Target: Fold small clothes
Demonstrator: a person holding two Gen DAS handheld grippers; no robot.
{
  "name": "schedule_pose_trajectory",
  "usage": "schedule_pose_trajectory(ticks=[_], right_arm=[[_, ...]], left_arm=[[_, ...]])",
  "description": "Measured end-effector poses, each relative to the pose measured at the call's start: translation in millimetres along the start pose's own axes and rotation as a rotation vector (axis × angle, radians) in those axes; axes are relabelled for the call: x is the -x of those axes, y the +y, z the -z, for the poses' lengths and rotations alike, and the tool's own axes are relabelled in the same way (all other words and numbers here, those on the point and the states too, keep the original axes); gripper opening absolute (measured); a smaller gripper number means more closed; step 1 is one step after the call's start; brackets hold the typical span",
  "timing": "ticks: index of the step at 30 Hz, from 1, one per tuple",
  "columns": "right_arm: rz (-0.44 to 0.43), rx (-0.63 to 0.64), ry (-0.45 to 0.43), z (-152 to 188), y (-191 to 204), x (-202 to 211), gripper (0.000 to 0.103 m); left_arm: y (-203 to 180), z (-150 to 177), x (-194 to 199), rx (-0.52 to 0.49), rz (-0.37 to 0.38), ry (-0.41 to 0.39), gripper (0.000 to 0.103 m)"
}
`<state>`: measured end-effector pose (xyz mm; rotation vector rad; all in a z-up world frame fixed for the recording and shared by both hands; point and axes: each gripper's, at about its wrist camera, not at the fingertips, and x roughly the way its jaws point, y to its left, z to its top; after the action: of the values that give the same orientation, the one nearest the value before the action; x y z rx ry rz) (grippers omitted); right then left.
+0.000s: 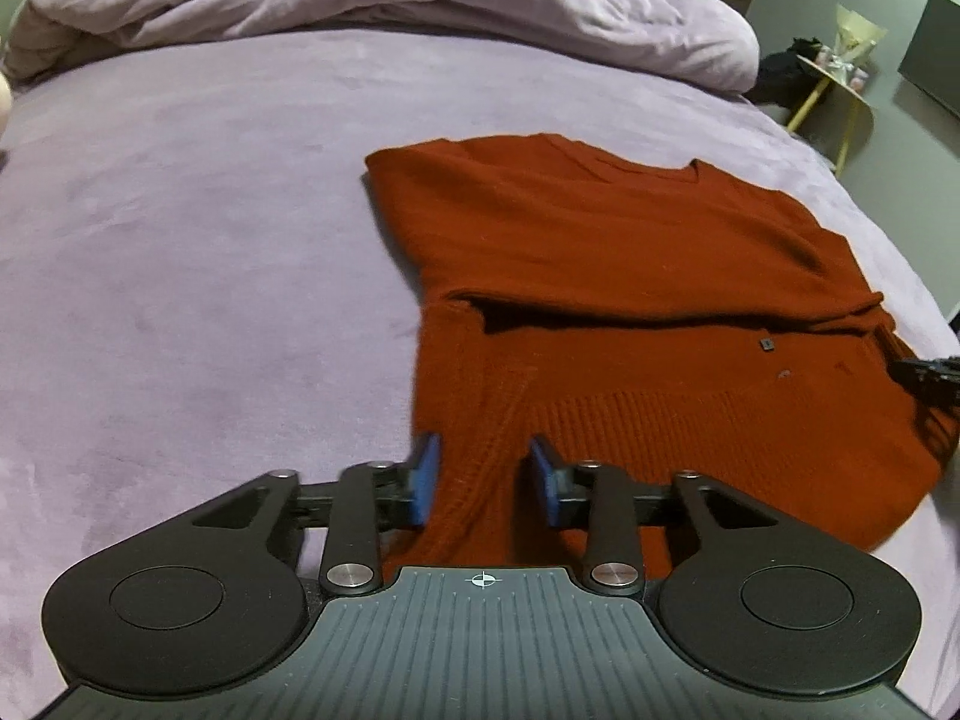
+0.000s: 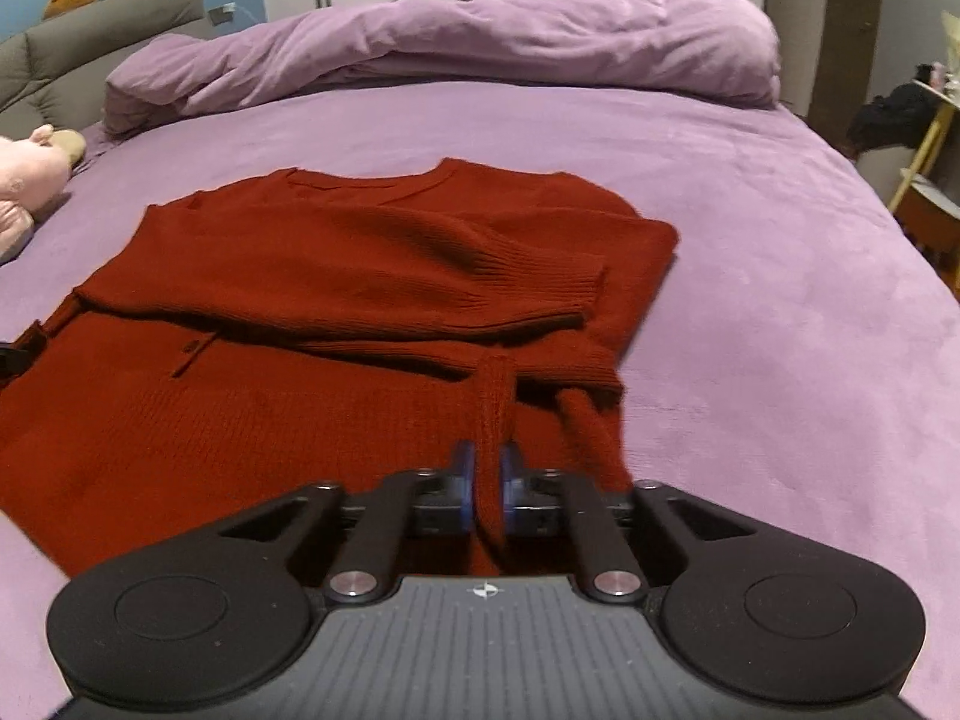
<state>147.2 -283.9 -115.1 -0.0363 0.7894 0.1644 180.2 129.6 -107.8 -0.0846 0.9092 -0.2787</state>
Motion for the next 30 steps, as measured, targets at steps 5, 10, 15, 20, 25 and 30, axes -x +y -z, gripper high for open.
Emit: schedule_pose_trajectory(ticks=[5,10,15,20,25,30], right_arm=[[0.009,0.009,-0.027,-2.1,3.9,5.7,0.006],[-0.001,-0.032,-0.072,-6.8,-0.2,19.3,0.006],[0.006,-0.046,-0.121,-11.9,1.7,32.1,0.006],[0.012,-0.058,-0.157,-20.6,0.9,37.8,0.005],[0.074,-0.106,-0.232,-47.2,-8.4,32.8,0.005],[0.157,-0.163,-0.249,-77.8,-21.5,-1.8,0.005]], left_arm=[[3.3,-2.0,8.3,0.015,-0.015,-0.007,0.016],[7.8,-6.1,22.7,0.052,-0.004,-0.049,0.011],[9.3,-15.4,39.0,0.115,0.046,-0.096,0.010],[3.8,-34.7,56.2,0.110,0.063,-0.168,0.009],[5.7,-74.5,53.6,0.106,0.007,-0.261,0.009],[4.6,-110.4,17.7,0.124,-0.059,-0.302,0.007]])
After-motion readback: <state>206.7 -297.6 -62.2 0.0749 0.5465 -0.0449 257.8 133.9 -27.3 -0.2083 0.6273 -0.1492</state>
